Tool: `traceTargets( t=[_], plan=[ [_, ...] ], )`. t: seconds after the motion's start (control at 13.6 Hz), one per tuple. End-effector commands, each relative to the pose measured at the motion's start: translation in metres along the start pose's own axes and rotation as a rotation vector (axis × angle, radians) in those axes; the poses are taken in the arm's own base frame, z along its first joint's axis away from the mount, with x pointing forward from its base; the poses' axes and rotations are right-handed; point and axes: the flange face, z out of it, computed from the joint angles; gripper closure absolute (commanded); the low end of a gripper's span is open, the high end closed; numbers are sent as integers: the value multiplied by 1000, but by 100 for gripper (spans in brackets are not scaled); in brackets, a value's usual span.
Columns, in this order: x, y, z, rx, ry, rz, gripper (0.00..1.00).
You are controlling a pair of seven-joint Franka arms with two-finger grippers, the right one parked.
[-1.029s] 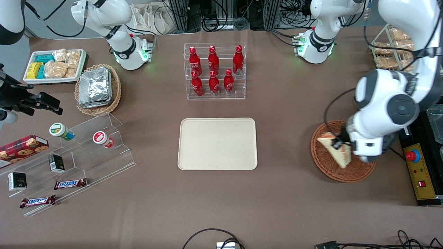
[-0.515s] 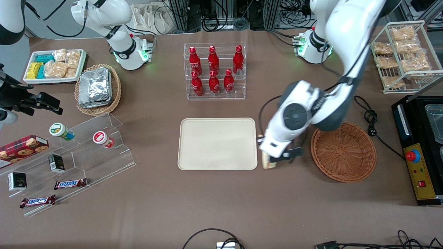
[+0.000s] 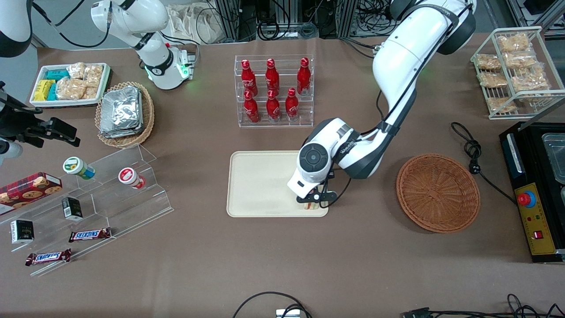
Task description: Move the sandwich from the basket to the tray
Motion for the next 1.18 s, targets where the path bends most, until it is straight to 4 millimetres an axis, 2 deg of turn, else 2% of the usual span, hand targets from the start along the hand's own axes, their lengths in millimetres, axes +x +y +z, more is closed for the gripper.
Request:
traceTargets(
  t=[0.0, 0.15, 0.22, 0.37, 0.51, 0.59, 0.66, 0.81, 0.96, 1.03, 1.1],
  plan=[
    [-1, 7, 0, 26, 10, -18, 0],
    [1, 4, -10, 24, 19, -23, 0],
    [4, -1, -22, 15, 33, -33, 0],
    [6, -15, -59, 7, 65, -52, 0],
    [10, -62, -104, 52, 35, -108, 0],
    [18, -92, -120, 39, 30, -152, 0],
    [16, -121, -135, 18, 29, -191, 0],
    [-15, -164, -155, -25, 89, -240, 0],
    [-55, -195, -155, -36, 167, -254, 0],
    [-67, -212, -156, -27, 173, -229, 0],
    [-69, -232, -163, -32, 165, -203, 0]
  ],
)
